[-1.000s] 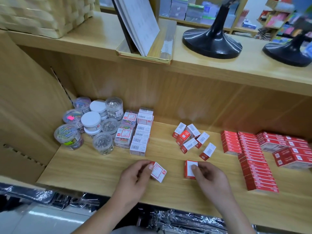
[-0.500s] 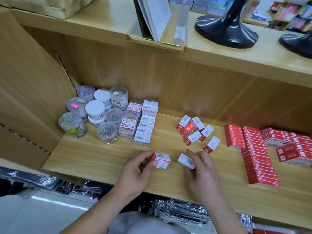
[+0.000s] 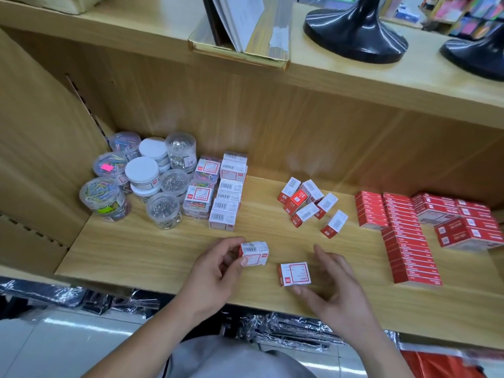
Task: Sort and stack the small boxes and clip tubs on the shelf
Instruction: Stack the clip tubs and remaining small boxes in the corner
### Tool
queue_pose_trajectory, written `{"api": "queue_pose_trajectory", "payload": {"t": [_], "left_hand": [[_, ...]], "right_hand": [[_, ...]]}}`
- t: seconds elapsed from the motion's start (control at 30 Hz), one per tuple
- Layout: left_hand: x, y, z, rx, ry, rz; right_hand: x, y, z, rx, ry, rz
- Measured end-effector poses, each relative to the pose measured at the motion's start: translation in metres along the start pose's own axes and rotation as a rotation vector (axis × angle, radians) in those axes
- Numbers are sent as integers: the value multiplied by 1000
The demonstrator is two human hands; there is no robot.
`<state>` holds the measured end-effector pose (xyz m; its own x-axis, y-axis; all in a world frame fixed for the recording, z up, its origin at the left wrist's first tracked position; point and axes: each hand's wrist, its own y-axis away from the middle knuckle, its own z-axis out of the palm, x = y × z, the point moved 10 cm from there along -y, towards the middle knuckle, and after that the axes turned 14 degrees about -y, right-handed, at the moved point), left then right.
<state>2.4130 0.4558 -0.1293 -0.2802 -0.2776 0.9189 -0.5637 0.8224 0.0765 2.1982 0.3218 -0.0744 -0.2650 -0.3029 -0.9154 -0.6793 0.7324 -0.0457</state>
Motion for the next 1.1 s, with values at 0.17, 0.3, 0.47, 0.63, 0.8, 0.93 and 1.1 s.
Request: {"api": "queue_pose_trajectory", "payload": {"t": [0.17,0.3,0.47,0.63,0.8,0.93,1.1], "left_hand": [[-1,1,2,-18,25,-29],[2,0,1,-25,112,-60],[4,2,1,-67,113,-48],[8,3,6,-94,84,-20],[19,2,0,-31,12,60],[20,3,-2,2,0,42],[16,-3,3,-29,-32,20]], "right_hand": [[-3,-7,10,-84,103,-9],[-2,-9,10,-23,43,-58],[-10,-20,7,77,-123,-72],[-39,-61,14,22,32,-38],[-53,-76,57,-176,68,-106],[-38,-59,60,-140,-93,-19],[-18,-48,51,-133,106,-1]]}}
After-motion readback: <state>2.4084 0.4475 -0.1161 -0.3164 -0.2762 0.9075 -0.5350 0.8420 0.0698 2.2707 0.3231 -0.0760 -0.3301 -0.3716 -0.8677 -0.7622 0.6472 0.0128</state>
